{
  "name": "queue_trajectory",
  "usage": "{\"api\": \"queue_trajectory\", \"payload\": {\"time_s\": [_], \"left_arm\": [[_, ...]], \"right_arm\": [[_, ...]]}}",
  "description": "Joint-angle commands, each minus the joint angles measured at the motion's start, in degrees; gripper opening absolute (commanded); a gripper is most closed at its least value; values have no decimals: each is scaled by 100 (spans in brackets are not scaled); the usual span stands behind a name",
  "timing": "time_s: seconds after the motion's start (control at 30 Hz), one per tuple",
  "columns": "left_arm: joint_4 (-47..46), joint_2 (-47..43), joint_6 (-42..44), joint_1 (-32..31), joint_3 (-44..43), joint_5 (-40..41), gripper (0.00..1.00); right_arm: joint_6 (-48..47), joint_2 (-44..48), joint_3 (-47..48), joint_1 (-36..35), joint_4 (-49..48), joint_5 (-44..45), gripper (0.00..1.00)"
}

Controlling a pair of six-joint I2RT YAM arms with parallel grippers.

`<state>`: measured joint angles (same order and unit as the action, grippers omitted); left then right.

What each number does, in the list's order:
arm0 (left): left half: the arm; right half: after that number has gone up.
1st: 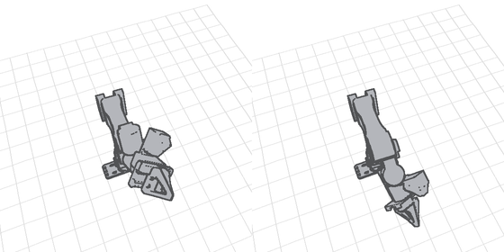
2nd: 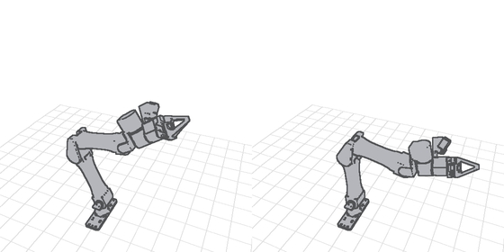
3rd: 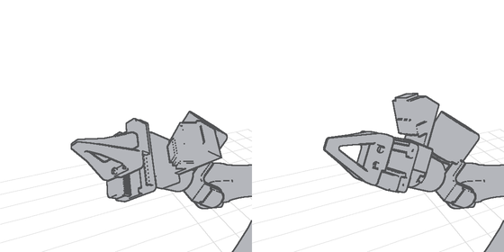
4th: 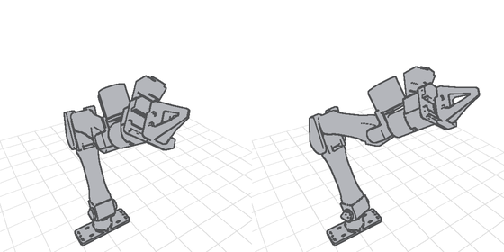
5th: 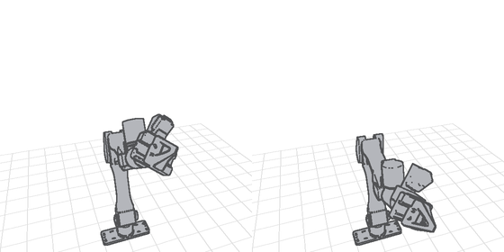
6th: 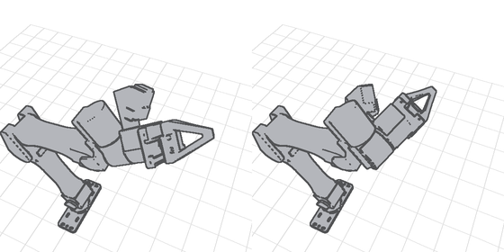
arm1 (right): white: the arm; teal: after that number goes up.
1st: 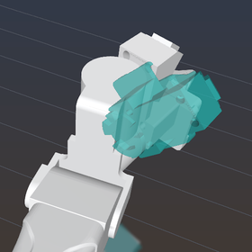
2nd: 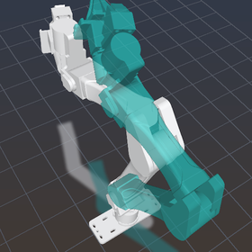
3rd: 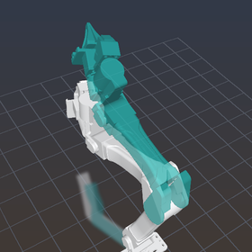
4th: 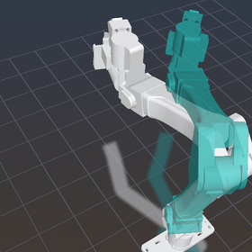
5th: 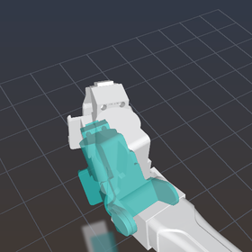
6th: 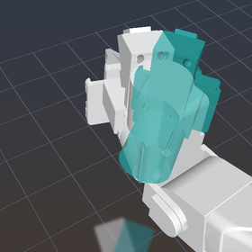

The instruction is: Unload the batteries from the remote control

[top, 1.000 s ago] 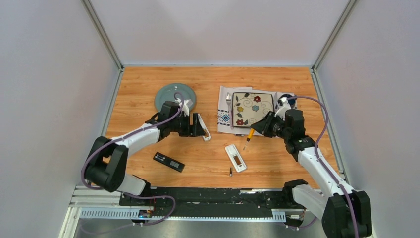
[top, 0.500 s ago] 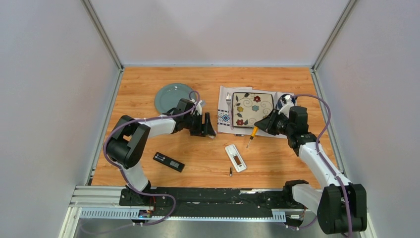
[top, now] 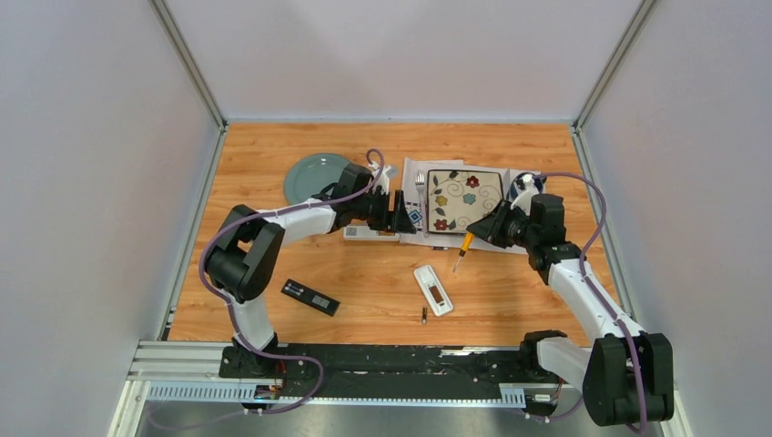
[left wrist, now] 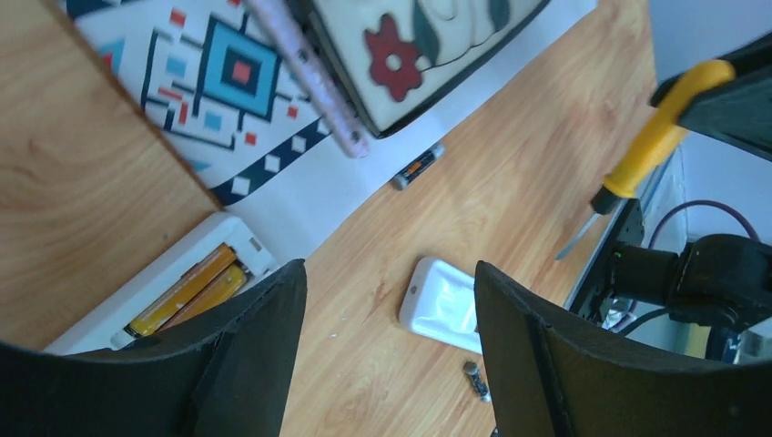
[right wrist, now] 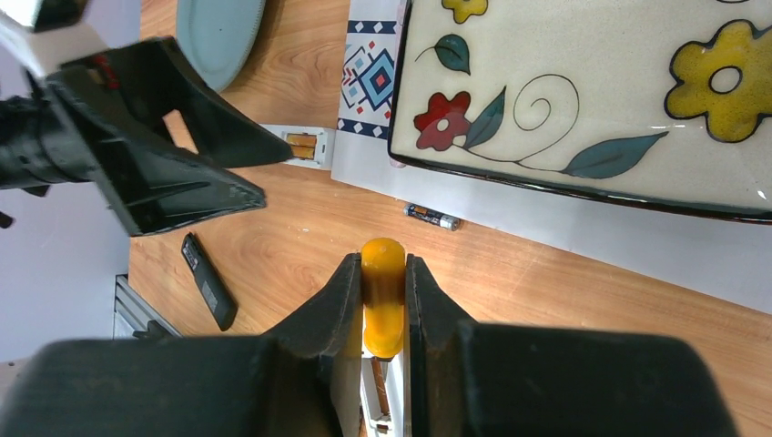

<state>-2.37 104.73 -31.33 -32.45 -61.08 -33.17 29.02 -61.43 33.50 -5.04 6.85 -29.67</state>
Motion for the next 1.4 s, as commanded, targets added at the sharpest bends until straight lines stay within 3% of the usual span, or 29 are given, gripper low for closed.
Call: {"api": "queue_trajectory", "payload": {"time_s": [0.0,0.1,0.27,0.43,0.7,0.87,1.37], "left_arm": [[201,-698,1013,2,-448,-401,75],[1131,-997,1962,10,-615,-42,77],[2608,-1051,3516,2,-941,1311,80],[3268,-753,4170,10,-1203,2340,82],[3489,-173,4794,10,-1635,2376,82],[4121,399,5101,10,-2241,2184,81],[4806,979,4988,-25,-2478,2209,76]], "right_arm": [[-71,17,289,29,-88,-74,0],[-63,17,289,38,-96,-74,0],[-71,26,298,21,-70,-118,0],[-124,-1,333,29,9,-100,0],[-151,-89,430,29,97,-153,0],[-194,-71,482,47,194,-127,0],[-273,-53,474,55,211,-30,0]]}}
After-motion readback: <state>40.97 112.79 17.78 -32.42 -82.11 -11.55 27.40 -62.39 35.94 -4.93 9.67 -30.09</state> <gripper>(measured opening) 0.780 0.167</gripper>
